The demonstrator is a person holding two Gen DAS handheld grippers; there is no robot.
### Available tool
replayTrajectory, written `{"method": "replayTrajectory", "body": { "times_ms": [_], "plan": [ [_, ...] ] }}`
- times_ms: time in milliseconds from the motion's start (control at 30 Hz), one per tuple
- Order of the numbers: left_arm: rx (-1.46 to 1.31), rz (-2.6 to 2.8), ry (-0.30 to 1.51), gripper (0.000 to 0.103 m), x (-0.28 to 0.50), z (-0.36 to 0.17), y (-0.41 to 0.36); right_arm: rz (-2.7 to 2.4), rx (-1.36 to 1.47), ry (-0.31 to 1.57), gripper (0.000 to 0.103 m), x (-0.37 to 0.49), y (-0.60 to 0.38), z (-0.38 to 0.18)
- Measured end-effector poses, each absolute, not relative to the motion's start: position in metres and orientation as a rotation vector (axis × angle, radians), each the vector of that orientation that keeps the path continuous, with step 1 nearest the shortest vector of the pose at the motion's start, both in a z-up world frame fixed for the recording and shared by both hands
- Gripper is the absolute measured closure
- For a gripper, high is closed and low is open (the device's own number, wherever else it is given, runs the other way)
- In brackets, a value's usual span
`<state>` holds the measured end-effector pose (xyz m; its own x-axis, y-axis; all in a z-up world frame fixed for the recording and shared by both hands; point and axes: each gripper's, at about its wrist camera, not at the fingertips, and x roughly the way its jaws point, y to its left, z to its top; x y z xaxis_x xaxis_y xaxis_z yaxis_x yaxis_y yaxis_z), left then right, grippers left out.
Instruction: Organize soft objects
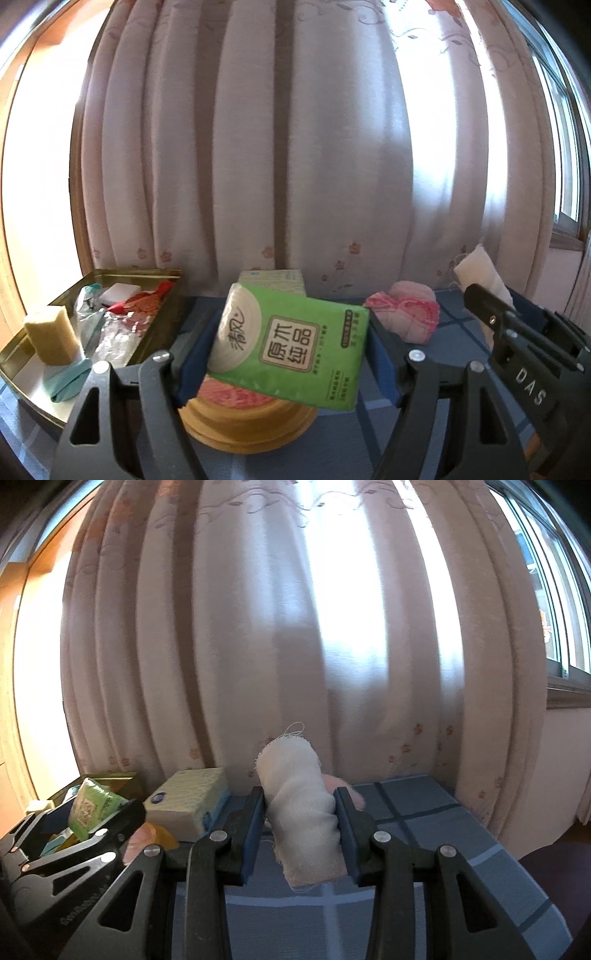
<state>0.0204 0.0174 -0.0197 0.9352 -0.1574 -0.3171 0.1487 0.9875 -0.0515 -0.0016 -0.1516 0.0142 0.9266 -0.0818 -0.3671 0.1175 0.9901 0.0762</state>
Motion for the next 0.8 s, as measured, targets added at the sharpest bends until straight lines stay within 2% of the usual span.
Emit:
{"method": "replayTrajectory", "body": {
  "times_ms": [800],
  "plan": [
    [-0.115, -0.064, 0.298, 0.029, 0.015, -0.019, 0.1, 0.03, 0.064, 0.362, 0.063, 0.006, -0.06, 0.012]
  ]
}}
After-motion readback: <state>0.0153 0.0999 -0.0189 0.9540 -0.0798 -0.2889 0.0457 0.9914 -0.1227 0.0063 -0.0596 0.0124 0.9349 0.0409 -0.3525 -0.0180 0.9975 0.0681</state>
